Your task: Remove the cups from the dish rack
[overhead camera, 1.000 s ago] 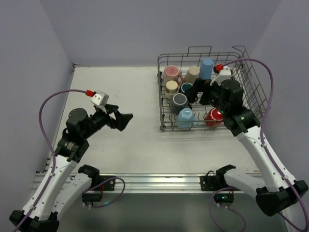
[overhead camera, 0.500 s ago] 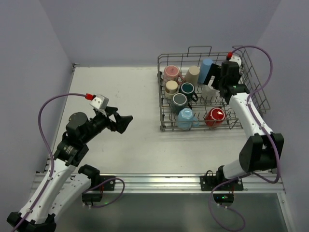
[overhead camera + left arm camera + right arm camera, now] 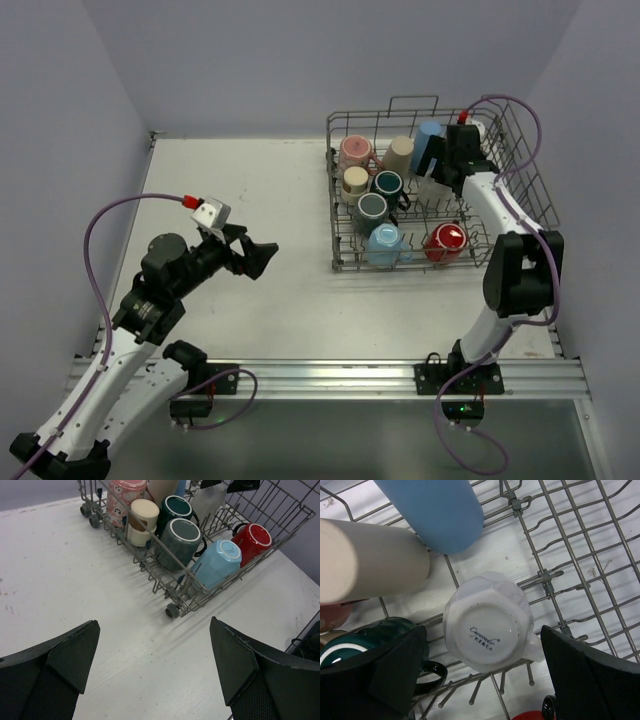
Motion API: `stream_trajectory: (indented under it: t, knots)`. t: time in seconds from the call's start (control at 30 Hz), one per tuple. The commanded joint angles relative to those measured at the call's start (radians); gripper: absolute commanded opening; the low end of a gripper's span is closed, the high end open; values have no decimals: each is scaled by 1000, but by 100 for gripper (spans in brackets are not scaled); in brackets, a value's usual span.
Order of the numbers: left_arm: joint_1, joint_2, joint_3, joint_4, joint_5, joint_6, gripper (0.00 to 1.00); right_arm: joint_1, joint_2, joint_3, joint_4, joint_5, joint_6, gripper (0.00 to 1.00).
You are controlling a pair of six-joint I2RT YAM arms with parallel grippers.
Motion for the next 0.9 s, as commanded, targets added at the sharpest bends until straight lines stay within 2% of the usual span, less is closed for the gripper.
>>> stream_trajectory:
  t: [0.0, 0.3, 0.53, 0.6, 0.7, 0.83, 0.87]
  knots:
    - [-6, 1, 10, 5, -15, 31, 100, -4, 27, 63, 15, -18, -1, 99]
    - [-6, 3, 12, 5, -20, 31, 100, -3, 111, 110, -29, -13, -10, 96]
    - [-6, 4, 13, 4, -22, 30, 100, -4, 118, 118, -52, -1, -32, 97]
    - [-6, 4, 13, 4, -25, 31, 100, -4, 119, 130, -63, 1, -42, 91]
    - [-6, 3, 13, 4, -29, 30, 100, -3, 102, 133, -58, 13, -49, 71]
    - [-5, 4, 13, 4, -34, 30, 100, -4, 70, 150, -64, 21, -64, 59]
    - [-5, 3, 13, 2, -35, 30, 100, -3, 67, 155, -66, 25, -65, 48]
